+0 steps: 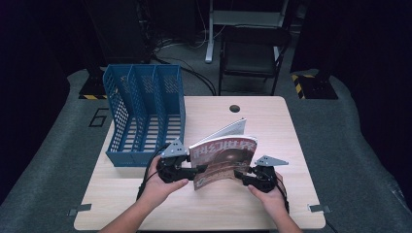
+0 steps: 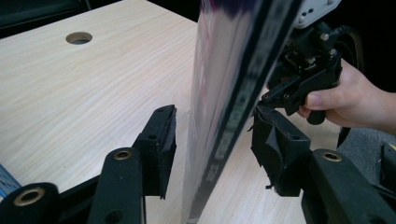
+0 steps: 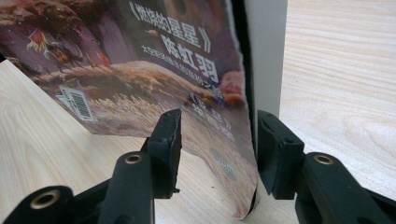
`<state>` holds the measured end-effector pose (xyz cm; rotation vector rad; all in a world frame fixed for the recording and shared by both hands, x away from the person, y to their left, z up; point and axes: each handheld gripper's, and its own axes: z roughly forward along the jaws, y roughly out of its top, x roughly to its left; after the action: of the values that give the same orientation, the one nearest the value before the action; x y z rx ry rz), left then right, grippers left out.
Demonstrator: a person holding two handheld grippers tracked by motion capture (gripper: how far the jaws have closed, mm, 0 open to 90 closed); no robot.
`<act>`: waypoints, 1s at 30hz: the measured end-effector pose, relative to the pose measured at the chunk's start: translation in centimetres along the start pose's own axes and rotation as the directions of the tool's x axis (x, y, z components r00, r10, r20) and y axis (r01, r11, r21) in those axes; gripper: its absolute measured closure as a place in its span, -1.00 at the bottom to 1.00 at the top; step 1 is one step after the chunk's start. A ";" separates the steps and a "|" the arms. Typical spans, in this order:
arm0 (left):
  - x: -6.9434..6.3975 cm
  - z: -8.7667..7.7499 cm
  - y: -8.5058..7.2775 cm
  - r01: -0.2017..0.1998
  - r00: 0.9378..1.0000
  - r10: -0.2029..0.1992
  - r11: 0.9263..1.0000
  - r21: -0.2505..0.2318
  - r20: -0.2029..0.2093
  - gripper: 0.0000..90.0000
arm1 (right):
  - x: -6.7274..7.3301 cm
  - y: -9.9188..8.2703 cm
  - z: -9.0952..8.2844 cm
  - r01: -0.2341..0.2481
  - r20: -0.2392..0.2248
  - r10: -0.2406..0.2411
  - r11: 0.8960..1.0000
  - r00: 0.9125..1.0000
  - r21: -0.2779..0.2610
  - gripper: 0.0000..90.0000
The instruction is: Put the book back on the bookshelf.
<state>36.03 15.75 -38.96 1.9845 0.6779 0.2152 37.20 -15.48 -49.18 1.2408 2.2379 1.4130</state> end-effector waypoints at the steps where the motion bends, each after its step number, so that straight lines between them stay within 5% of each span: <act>1: 0.0 0.0 0.0 0.000 1.000 0.000 1.000 0.000 0.000 0.09 | 0.0 0.0 0.0 0.000 0.000 0.000 1.000 1.000 0.000 0.20; 18: 0.2 -1.5 3.8 0.012 1.000 -0.012 1.000 0.000 -0.029 -0.07 | -0.1 -0.1 0.2 -0.003 0.002 0.003 1.000 1.000 0.014 0.19; 30: -0.1 -1.7 6.1 -0.002 1.000 0.002 1.000 0.013 0.011 -0.04 | -0.1 -0.2 0.2 -0.006 0.002 0.006 1.000 1.000 0.019 0.18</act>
<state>37.47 14.84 -32.88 1.9977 0.6725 0.2017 37.28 -15.45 -49.48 1.2545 2.2534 1.3958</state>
